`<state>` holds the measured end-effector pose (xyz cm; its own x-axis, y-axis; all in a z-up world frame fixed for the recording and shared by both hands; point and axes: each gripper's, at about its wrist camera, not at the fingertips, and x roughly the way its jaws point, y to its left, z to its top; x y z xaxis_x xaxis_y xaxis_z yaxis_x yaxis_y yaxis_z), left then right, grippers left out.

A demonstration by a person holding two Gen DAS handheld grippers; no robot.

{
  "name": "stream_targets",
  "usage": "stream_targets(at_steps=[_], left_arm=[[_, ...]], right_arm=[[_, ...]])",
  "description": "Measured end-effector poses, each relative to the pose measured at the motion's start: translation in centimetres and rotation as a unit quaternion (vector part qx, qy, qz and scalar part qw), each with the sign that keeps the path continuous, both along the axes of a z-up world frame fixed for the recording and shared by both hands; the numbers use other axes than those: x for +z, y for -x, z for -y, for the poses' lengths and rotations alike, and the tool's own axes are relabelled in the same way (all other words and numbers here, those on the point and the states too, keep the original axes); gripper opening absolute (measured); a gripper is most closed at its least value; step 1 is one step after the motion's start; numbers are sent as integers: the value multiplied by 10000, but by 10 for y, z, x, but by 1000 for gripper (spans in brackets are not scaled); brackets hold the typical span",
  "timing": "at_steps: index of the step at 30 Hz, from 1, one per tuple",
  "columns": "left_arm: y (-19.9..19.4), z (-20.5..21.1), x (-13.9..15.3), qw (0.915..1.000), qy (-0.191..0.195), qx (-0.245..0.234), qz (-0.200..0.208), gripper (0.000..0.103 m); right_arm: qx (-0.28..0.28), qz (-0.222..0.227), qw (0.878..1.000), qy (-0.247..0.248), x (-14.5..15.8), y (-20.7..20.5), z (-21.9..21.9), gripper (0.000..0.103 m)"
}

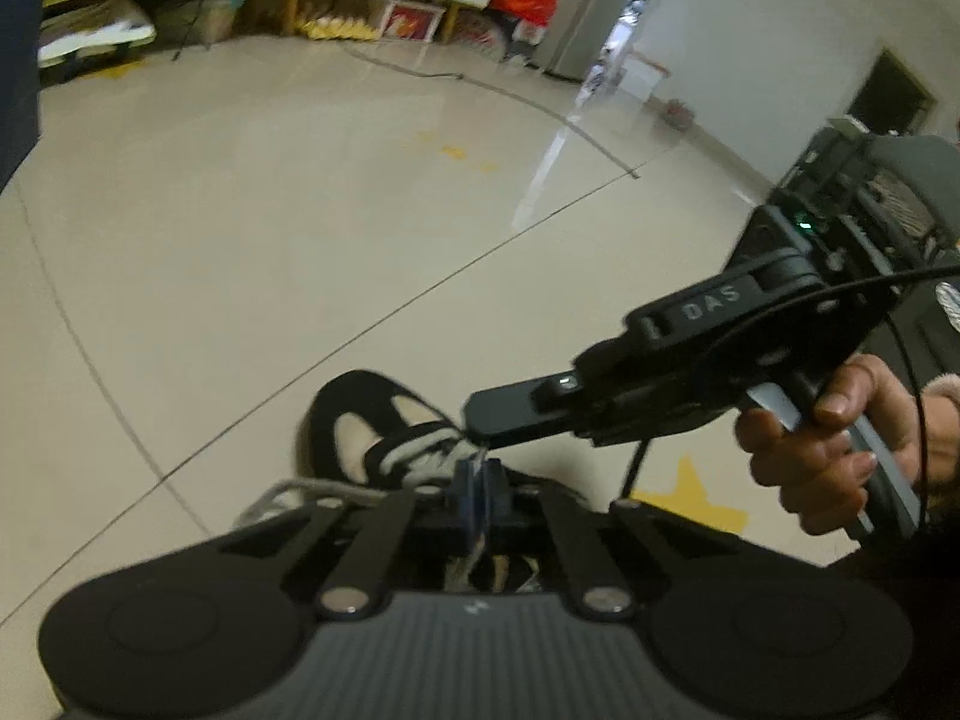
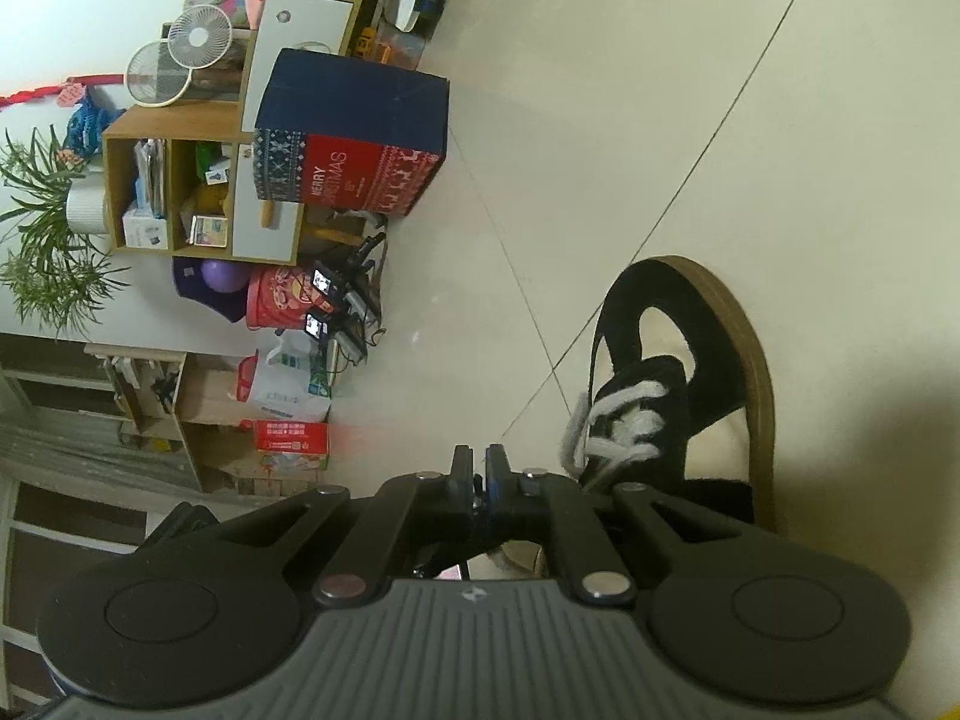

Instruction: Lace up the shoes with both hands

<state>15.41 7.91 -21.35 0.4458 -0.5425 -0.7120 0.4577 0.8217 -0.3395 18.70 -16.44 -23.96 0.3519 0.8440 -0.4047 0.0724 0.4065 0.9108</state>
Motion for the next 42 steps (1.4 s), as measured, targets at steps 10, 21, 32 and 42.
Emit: stream_targets(at_steps=[10,21,32,42], left_arm=[[3,-23,67,9816,-1873,-355,93,3],[2,-40,174,9279,-3587,-731,701,3],[34,-32,246,8892,-4359,-902,1056,3],[30,-24,225,8894,-4296,-1107,1103,3]], right_arm=[[-379,466,9960,667,8,6,24,44],[262,1281,9699,2054,51,26,19,45],[651,2159,9342,2766,114,46,6,47],[1262,2384,9040,3318,117,47,-12,47]])
